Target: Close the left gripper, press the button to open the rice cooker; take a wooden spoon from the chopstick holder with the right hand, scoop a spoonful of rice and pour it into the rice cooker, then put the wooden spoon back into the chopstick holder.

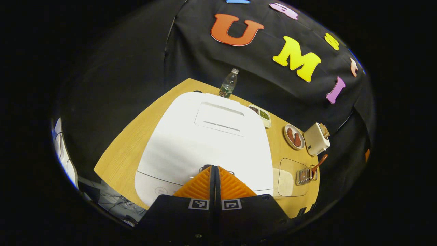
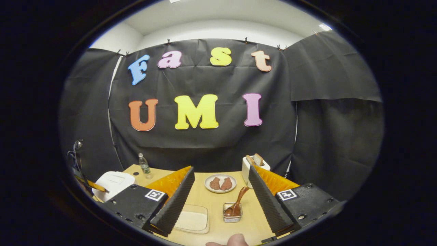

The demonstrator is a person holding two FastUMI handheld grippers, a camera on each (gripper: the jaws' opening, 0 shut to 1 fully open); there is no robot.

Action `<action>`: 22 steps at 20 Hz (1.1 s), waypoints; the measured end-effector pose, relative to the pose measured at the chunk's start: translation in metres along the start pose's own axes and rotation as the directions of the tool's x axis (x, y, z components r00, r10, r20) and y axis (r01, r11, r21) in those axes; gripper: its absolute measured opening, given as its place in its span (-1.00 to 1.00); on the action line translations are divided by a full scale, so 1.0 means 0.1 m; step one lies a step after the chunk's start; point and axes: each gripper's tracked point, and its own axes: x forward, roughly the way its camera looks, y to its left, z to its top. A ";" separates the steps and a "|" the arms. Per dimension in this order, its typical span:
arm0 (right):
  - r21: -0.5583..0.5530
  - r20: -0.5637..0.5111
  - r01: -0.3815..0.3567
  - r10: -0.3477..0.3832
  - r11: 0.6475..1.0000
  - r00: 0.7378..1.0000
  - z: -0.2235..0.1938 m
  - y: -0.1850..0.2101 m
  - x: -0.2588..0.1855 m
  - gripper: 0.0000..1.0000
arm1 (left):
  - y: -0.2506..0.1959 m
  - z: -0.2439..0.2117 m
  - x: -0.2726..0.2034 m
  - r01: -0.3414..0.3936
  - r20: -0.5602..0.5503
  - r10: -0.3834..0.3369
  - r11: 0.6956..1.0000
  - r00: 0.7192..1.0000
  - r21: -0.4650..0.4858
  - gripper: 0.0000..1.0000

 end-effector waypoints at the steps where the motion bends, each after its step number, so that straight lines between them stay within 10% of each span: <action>1: 0.002 0.000 -0.009 0.009 1.000 1.000 0.00 0.03 -0.01 1.00 | 0.01 -0.02 0.01 -0.010 0.001 0.010 1.000 1.000 0.022 -1.00; 14: 0.016 0.038 -0.038 0.037 0.999 0.999 0.10 0.10 -0.20 1.00 | -0.18 0.61 -0.39 0.051 0.334 -0.040 0.998 0.942 -0.024 -1.00; 22: 0.026 0.070 -0.023 0.021 0.999 0.997 0.24 0.02 -0.17 1.00 | -0.44 1.40 -0.91 -0.070 0.601 -0.044 0.984 0.798 0.165 -0.90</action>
